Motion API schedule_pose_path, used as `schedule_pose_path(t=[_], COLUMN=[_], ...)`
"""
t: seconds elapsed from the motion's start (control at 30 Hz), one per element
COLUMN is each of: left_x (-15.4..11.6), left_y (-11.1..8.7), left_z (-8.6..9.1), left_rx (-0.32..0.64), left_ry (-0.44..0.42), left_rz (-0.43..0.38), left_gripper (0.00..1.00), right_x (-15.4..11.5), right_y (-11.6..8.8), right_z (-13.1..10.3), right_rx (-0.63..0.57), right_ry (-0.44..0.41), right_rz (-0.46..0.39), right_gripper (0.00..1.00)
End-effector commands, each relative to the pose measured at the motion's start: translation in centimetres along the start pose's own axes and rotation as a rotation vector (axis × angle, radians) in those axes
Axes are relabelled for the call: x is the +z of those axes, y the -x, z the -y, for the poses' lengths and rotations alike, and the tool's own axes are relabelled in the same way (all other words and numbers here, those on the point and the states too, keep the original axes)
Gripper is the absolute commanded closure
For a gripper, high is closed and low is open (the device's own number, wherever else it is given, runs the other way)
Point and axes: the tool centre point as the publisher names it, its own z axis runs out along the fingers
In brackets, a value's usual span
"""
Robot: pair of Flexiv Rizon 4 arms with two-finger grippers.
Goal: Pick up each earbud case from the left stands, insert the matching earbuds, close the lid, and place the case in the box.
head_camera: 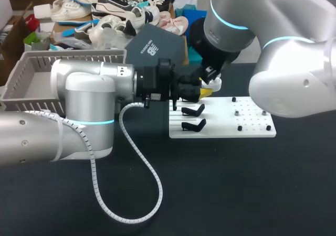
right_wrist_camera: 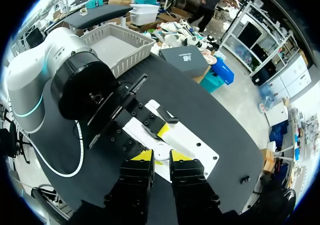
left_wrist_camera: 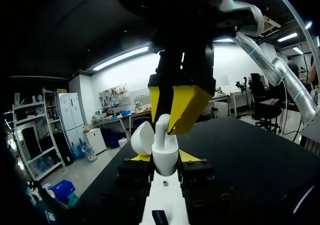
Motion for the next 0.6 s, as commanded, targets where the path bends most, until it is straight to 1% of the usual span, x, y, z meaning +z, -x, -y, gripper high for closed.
schedule_pose_path(t=[0.03,0.6], left_x=[-0.02,-0.02], left_y=[-0.04,-0.04], left_z=[0.06,0.06], left_rx=[0.001,0.001], left_ry=[0.003,0.003], left_rz=[0.001,0.001], left_gripper=[1.0,1.0], right_x=[0.19,0.55], right_y=[0.22,0.02], right_z=[0.02,0.15], right_rx=[0.001,0.014], right_ry=[-0.001,-0.003], right_rz=[-0.005,-0.009], right_gripper=[1.0,1.0])
